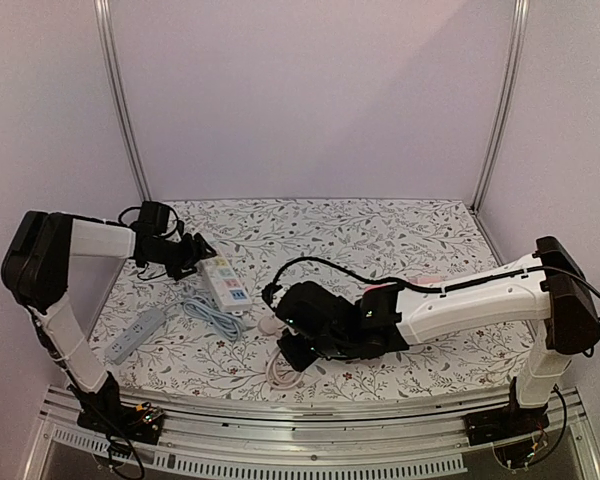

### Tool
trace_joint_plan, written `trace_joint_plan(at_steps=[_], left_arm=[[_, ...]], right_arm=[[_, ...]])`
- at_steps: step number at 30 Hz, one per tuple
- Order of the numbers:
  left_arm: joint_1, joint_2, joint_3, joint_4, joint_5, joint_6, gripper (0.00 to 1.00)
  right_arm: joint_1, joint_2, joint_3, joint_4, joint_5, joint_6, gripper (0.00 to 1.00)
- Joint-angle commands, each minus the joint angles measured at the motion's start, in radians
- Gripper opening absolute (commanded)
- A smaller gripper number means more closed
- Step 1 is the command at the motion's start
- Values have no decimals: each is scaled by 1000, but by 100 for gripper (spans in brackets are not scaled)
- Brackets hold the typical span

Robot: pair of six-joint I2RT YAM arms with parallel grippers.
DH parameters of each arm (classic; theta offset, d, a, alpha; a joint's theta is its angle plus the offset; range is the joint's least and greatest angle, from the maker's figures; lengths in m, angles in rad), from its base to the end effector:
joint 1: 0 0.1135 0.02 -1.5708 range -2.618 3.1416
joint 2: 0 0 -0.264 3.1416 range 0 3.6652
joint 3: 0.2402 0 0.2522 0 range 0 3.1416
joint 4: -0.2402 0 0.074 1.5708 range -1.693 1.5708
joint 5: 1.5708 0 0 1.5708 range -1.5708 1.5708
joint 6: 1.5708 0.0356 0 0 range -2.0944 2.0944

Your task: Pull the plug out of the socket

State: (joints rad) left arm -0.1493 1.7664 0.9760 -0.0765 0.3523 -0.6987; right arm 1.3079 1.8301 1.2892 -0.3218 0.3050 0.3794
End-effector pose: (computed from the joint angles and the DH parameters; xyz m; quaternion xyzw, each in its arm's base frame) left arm 0.3500 -0.0651 0.1587 -0.1925 0.9059 -0.2896 0.2417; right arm 0.1140 0.3823 0.2120 -0.3680 0.8525 0.1613 0.3342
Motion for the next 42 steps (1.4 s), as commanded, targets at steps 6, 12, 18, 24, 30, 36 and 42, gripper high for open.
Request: trace_joint_plan(at_steps=[6, 12, 18, 24, 30, 36, 42], left_arm=[[7, -285, -52, -156, -140, 134, 94], [7, -540, -203, -208, -126, 119, 96], [4, -798, -342, -288, -22, 73, 98], [-7, -930, -350, -410, 39, 80, 98], [-44, -971, -364, -427, 86, 85, 100], [-162, -936, -367, -391, 58, 69, 100], [-297, -899, -366, -312, 19, 0, 100]], right_arm=[[18, -13, 27, 18, 4, 29, 0], [33, 37, 94, -31, 14, 54, 0], [39, 155, 289, -117, 44, 77, 0], [39, 283, 447, -141, -13, 53, 27], [53, 215, 448, -120, -96, -43, 68], [51, 6, 300, -125, 4, -56, 84], [32, -203, 92, -161, 125, -10, 91]])
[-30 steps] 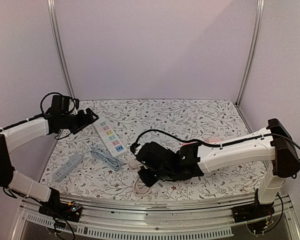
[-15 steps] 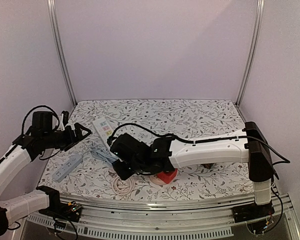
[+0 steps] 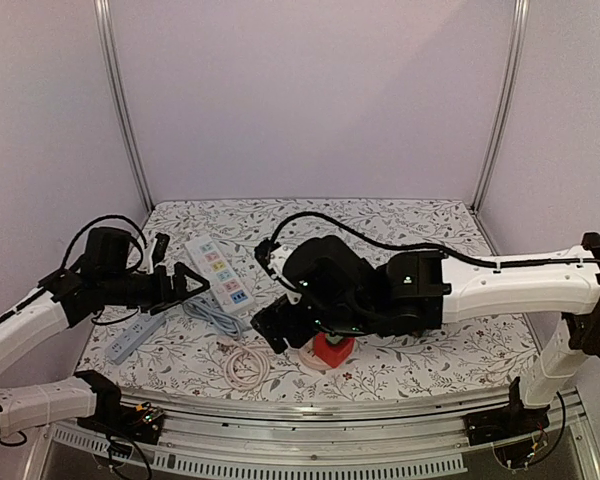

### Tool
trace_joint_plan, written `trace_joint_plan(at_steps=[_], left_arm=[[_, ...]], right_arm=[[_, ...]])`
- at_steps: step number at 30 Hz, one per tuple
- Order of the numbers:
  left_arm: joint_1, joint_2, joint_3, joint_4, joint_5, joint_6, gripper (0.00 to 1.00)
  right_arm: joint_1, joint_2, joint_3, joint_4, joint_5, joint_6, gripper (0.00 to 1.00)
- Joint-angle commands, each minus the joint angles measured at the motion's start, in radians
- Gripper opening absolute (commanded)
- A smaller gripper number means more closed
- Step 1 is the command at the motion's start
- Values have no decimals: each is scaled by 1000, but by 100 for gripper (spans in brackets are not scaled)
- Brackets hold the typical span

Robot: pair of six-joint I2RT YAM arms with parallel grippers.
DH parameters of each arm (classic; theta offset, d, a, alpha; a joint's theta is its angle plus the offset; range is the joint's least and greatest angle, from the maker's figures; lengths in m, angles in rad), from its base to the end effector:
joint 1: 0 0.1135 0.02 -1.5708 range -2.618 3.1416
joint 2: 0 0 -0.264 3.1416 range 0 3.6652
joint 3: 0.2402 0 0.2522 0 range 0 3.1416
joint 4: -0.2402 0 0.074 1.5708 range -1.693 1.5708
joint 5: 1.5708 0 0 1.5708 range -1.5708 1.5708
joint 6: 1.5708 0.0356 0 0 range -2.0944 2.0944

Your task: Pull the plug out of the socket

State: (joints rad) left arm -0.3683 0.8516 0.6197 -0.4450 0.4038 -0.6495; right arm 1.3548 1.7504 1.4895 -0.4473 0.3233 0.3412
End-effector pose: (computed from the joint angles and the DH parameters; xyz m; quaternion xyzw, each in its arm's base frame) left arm 0.1643 -0.0784 0.2474 -0.0380 0.8869 -0.3642 0.2817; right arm 0.0970 0.3894 0.2979 -0.3764 0.8165 0.2127 0.3826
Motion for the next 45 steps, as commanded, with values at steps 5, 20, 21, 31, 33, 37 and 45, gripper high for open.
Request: trace_joint_plan(at_steps=[5, 20, 21, 31, 33, 37, 45], left_arm=[[-175, 61, 0, 114, -89, -94, 100], [-407, 337, 156, 232, -201, -123, 97], [-420, 358, 167, 235, -203, -121, 96], [-503, 439, 184, 279, -256, -159, 94], [-511, 439, 177, 288, -257, -160, 93], [-521, 449, 169, 298, -254, -153, 91], [-537, 430, 148, 298, -242, -155, 77]], right_arm=[[-82, -281, -271, -117, 153, 99, 95], [-148, -303, -371, -168, 92, 135, 91], [-148, -292, -361, -165, 83, 133, 91], [-148, -157, -259, -154, -18, 82, 80], [-147, -136, -251, -159, -22, 81, 77], [-148, -109, -258, -160, -15, 83, 71], [-147, -49, -230, -163, -28, 98, 52]])
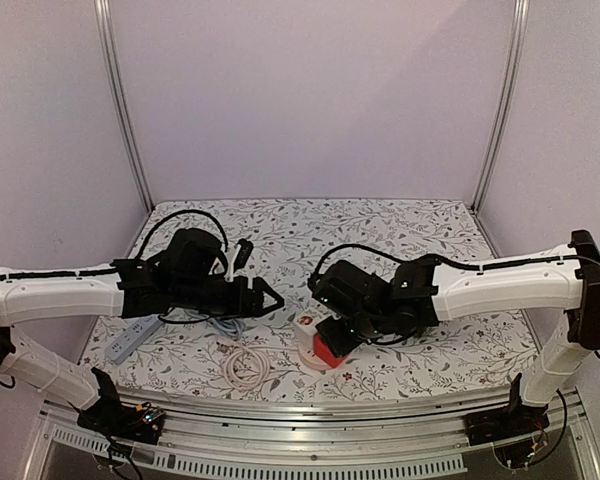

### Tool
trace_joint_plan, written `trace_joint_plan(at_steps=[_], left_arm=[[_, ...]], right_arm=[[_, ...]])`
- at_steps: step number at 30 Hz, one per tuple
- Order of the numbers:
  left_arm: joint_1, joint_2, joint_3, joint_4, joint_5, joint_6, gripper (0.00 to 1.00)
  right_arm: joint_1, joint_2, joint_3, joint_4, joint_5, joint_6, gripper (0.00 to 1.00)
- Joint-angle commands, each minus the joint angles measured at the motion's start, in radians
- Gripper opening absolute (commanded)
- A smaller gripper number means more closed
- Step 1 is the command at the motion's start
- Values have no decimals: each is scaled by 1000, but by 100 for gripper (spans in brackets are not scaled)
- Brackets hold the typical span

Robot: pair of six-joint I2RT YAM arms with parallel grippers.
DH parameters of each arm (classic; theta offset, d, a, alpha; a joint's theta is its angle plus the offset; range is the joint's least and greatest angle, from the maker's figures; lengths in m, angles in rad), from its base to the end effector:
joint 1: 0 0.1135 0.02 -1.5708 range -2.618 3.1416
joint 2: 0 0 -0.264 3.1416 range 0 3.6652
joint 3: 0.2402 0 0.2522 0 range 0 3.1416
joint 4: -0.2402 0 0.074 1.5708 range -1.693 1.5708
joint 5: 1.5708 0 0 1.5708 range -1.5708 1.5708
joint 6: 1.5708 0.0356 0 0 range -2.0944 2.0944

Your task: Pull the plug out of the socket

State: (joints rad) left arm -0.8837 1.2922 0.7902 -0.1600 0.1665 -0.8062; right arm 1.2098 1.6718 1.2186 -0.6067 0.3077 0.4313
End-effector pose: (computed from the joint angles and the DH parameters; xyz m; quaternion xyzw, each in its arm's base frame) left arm 0.1712 -0.2179 0.2350 0.0712 0.8933 -0.3767 0.2344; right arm 0.1323 0.3198 0.2287 -0.3270 0.8993 0.0816 0.2787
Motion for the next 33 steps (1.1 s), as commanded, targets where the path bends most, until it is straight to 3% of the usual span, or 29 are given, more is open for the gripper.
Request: trace_joint_plan(at_steps=[1, 4, 8, 13, 33], left_arm=[[-22, -12, -30, 14, -2, 1, 75], [-33, -13, -48, 18, 7, 0, 72], [-51, -11, -80, 54, 13, -16, 72], [-64, 28, -141, 230, 80, -82, 60], [-132, 131, -165, 296, 40, -217, 46]], right_arm=[[-2, 32, 45, -3, -15, 12, 48], [1, 35, 57, -3, -24, 34, 37], [24, 40, 77, 2, -22, 60, 33], [60, 86, 116, 1, -16, 91, 29], [68, 98, 115, 33, -4, 155, 28]])
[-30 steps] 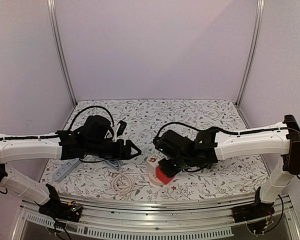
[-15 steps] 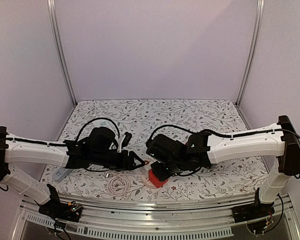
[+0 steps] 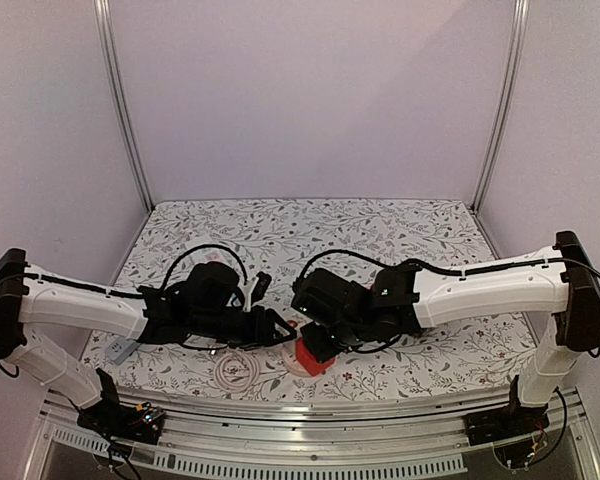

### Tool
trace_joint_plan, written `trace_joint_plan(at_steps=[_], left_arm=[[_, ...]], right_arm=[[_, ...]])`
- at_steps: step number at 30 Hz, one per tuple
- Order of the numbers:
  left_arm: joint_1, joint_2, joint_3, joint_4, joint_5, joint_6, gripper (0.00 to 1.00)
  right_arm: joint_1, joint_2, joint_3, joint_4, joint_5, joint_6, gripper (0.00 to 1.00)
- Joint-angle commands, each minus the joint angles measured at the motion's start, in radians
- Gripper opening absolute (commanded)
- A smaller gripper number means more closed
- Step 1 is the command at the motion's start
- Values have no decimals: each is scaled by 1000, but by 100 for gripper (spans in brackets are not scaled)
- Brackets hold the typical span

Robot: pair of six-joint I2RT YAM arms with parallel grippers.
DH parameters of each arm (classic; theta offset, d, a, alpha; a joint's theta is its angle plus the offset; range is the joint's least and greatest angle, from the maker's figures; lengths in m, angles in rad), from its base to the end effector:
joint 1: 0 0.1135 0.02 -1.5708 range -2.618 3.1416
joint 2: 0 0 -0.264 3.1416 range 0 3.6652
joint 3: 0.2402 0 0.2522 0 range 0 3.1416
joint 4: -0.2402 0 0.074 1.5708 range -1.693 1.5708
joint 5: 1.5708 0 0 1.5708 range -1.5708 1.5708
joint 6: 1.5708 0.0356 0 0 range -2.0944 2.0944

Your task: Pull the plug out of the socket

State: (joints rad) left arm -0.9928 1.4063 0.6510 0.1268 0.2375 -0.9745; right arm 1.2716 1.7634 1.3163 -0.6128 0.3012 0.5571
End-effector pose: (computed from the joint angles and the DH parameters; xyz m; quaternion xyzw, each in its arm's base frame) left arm 0.1482 -0.2425 0.1858 0.0619 0.8842 -0.4337 0.1618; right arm 0.1192 0.3506 0.2266 -0.2990 0.9095 0.1093 0.2675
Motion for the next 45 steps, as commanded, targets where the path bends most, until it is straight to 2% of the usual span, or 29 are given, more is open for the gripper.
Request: trace_joint_plan(at_steps=[1, 10, 25, 45], left_arm=[[-26, 18, -27, 11, -35, -55, 46], [-46, 66, 6, 20, -43, -78, 49], [-54, 102, 7, 64, -78, -123, 44], [-107, 154, 10, -80, -135, -122, 35]], right_arm=[[5, 5, 15, 39, 3, 31, 28], [5, 11, 15, 39, 4, 32, 28], [5, 6, 15, 35, 1, 30, 28], [5, -10, -12, 67, -17, 42, 28]])
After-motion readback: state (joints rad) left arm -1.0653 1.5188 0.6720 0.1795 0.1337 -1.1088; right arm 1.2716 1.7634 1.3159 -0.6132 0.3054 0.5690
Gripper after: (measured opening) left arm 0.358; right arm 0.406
